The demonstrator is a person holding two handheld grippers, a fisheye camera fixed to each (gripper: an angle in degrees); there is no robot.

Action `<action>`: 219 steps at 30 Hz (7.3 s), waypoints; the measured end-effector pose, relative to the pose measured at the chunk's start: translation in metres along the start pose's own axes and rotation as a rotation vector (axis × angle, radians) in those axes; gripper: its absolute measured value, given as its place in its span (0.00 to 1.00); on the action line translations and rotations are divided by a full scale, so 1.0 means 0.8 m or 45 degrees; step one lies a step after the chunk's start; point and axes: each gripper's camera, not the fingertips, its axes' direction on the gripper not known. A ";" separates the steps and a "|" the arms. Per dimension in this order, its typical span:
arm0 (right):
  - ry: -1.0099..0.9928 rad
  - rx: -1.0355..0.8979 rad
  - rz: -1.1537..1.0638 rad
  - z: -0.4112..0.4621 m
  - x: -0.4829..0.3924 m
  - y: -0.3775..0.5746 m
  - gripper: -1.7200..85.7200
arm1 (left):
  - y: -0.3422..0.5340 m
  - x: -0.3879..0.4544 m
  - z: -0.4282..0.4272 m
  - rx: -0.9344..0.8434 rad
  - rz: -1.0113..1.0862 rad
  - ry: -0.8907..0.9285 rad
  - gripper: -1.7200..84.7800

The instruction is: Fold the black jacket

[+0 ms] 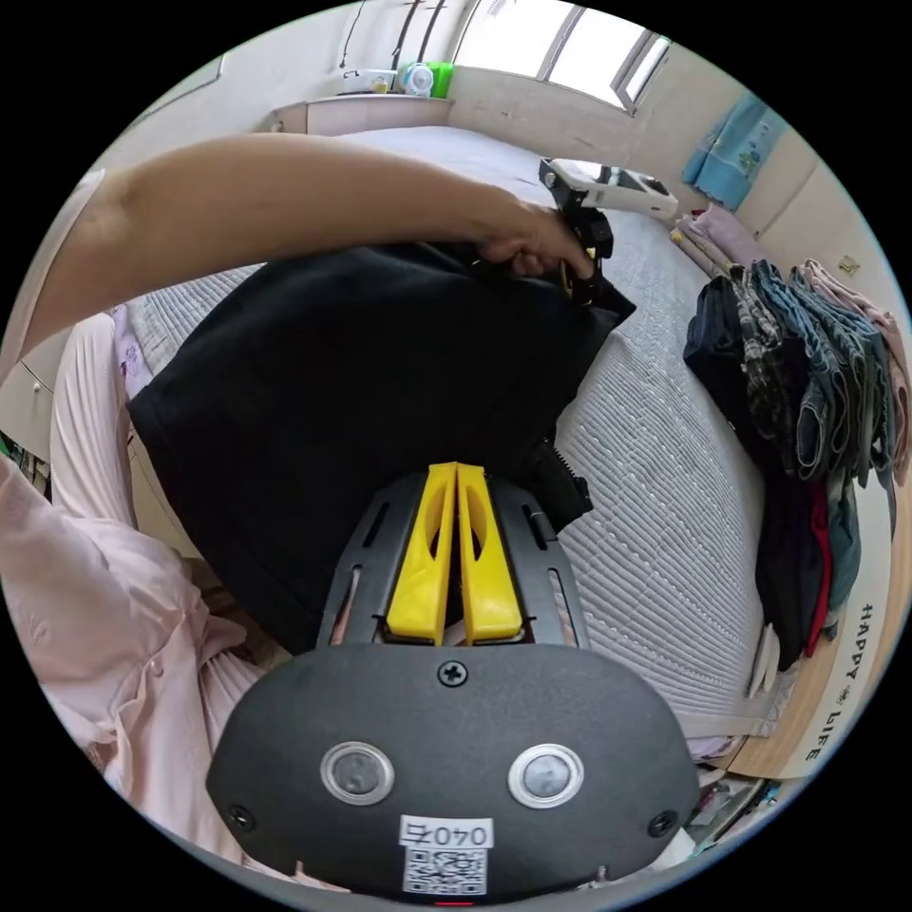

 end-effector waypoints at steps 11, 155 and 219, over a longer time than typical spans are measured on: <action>-0.030 0.107 0.005 0.002 -0.002 0.020 0.01 | 0.041 -0.070 -0.072 0.173 -0.043 0.176 0.01; -0.054 -0.462 -0.385 -0.093 -0.040 -0.413 0.02 | 0.691 -0.580 -0.069 0.740 -1.263 1.625 0.01; -0.469 -0.113 -0.123 -0.046 -0.085 -0.412 0.01 | 0.513 0.247 -0.108 0.007 0.134 -0.767 0.01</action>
